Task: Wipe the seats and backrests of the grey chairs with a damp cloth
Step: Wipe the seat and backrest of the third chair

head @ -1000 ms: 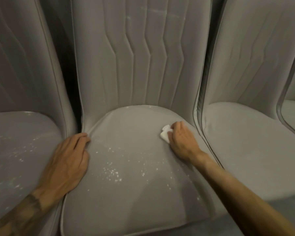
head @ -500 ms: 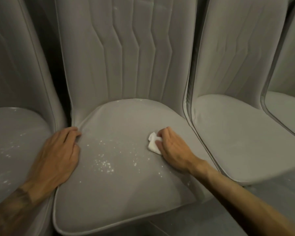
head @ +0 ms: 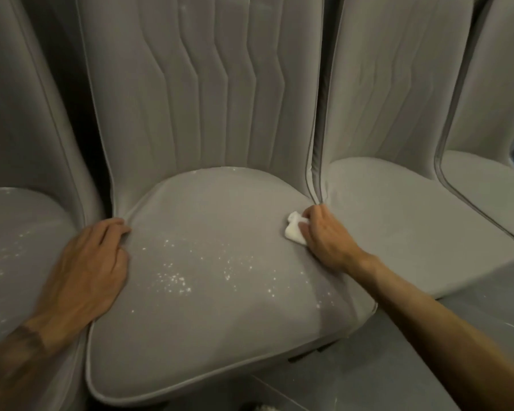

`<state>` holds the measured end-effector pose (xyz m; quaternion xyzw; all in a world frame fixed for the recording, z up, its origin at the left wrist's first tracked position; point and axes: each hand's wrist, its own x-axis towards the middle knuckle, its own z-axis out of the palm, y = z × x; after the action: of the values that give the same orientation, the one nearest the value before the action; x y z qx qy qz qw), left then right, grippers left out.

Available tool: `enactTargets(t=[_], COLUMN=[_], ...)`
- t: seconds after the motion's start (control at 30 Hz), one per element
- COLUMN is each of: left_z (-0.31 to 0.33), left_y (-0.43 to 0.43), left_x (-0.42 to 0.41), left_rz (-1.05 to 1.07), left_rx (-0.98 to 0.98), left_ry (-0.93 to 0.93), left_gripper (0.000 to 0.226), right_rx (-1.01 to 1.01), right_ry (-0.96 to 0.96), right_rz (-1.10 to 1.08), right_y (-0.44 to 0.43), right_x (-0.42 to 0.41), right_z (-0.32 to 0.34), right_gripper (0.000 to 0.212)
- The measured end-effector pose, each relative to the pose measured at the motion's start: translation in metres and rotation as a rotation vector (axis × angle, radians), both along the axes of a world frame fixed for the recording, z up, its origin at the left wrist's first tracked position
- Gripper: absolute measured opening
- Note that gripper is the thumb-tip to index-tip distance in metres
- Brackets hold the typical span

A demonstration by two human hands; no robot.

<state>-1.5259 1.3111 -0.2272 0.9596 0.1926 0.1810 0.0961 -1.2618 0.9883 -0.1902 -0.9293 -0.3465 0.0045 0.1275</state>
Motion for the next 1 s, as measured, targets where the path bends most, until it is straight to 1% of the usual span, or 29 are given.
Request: enactTargets(t=[0.03,0.07,0.17,0.23,0.27,0.33,0.4,0.47,0.53,0.6,0.63,0.67,0.73,0.77,0.83,0.9,1.0], left_z=[0.000,0.000,0.000,-0.001,-0.001,-0.001,-0.002,0.000,0.001,0.004,0.005,0.006,0.007,0.006,0.007,0.005,0.006], left_y=[0.000,-0.001,0.002,0.004,0.004,0.004,0.003,0.005,0.006,0.007,0.007,0.007,0.006,0.006,0.007,0.008,0.009], left_x=[0.001,0.001,0.001,0.001,0.001,0.000,-0.001,0.000,0.000,-0.003,-0.004,-0.005,-0.004,-0.004,-0.003,-0.003,-0.004], left_rz=[0.005,0.015,0.013,-0.004,-0.009,-0.014,-0.003,0.002,-0.017,-0.012,-0.007,-0.005,-0.010,-0.011,-0.008,-0.010,-0.006], left_rx=[-0.001,-0.006,-0.012,0.007,0.013,0.012,0.009,0.012,0.018,0.014,0.017,0.016,0.024,0.025,0.022,0.024,0.000], left_ry=[-0.009,-0.015,-0.001,0.007,0.007,-0.001,0.004,0.021,0.022,0.005,0.000,-0.005,-0.014,-0.014,-0.023,-0.046,-0.050], left_gripper=[0.046,0.045,0.044,0.045,0.045,0.045,0.044,0.044,0.045,0.044,0.043,0.042,0.041,0.041,0.041,0.041,0.042], right_rx=[0.012,0.027,0.052,0.032,0.019,0.011,0.033,0.065,0.094,0.053,0.031,0.011,0.040,0.067,0.105,0.129,0.066], right_ry=[-0.014,-0.031,0.001,0.009,0.006,0.013,-0.012,-0.032,0.012,0.019,0.010,0.023,0.028,0.010,-0.011,0.019,0.029], right_rz=[-0.051,-0.040,0.168,0.227,0.187,0.006,-0.136,-0.087,0.028,0.082,0.048,-0.033,-0.196,-0.233,-0.206,-0.110,-0.036], right_y=[0.001,0.004,0.011,0.003,-0.001,-0.012,-0.014,-0.003,0.002,-0.005,-0.011,-0.017,-0.024,-0.021,-0.010,-0.002,-0.008], right_x=[-0.003,-0.013,-0.057,-0.052,-0.041,-0.020,-0.023,-0.049,-0.075,-0.073,-0.063,-0.053,-0.043,-0.047,-0.067,-0.090,-0.085], right_z=[-0.001,-0.005,-0.018,-0.014,-0.009,0.000,-0.002,-0.011,-0.015,-0.007,-0.002,0.004,0.007,0.004,-0.006,-0.012,-0.003], right_gripper=[0.027,0.025,0.023,0.024,0.024,0.026,0.026,0.024,0.024,0.025,0.027,0.028,0.028,0.026,0.023,0.021,0.024])
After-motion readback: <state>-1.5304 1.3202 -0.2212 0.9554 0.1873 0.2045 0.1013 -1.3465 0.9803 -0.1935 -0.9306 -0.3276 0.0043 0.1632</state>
